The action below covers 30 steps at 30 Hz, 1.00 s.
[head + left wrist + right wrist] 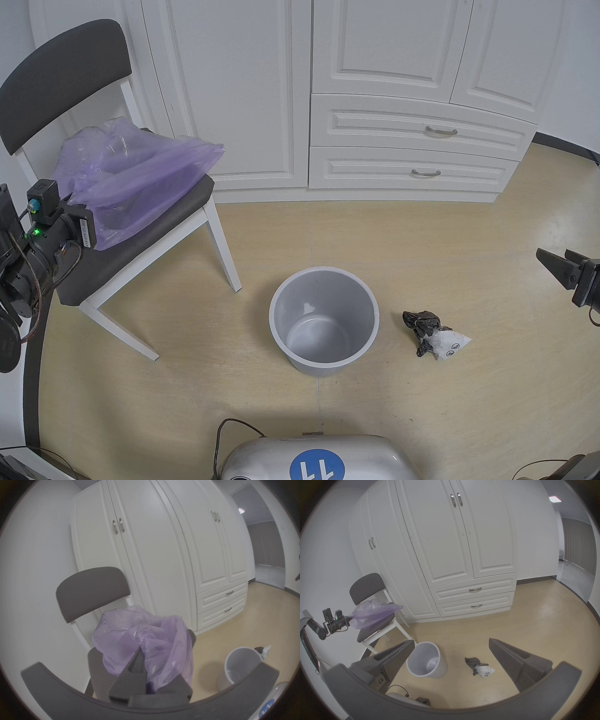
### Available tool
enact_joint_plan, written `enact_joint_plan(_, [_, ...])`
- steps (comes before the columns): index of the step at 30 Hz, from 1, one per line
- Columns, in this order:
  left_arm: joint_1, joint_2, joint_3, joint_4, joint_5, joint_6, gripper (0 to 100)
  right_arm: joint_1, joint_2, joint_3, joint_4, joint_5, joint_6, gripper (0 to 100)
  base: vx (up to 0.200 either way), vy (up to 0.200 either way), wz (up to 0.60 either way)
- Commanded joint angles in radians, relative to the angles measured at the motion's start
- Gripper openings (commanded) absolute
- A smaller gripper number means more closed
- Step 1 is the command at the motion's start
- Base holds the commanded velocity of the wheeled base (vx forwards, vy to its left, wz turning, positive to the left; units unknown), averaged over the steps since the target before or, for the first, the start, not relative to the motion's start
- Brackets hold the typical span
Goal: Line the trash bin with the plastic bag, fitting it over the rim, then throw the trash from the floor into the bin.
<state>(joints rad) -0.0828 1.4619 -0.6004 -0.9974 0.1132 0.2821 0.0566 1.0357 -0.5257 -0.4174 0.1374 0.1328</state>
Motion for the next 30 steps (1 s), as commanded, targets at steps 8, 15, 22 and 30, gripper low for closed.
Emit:
enact_joint_plan(8, [0.001,0.005,0.054,-0.055,-0.040,-0.120,0,0.000,0.020,-0.005,0.051,-0.035,-0.038,100,0.000,0.000,0.00])
enact_joint_plan(15, [-0.008,0.040,0.143,-0.173,-0.055,-0.153,0,0.002,0.060,-0.003,0.039,-0.052,-0.055,100,0.000,0.000,0.00])
enact_joint_plan(22, [-0.120,0.138,0.165,-0.380,-0.076,-0.150,0,0.029,0.138,-0.011,0.037,-0.061,-0.053,100,0.000,0.000,0.00])
enact_joint_plan(30, [-0.391,0.158,0.125,-0.432,-0.046,-0.149,0,0.103,0.198,0.020,-0.049,-0.114,-0.025,100,0.000,0.000,0.00])
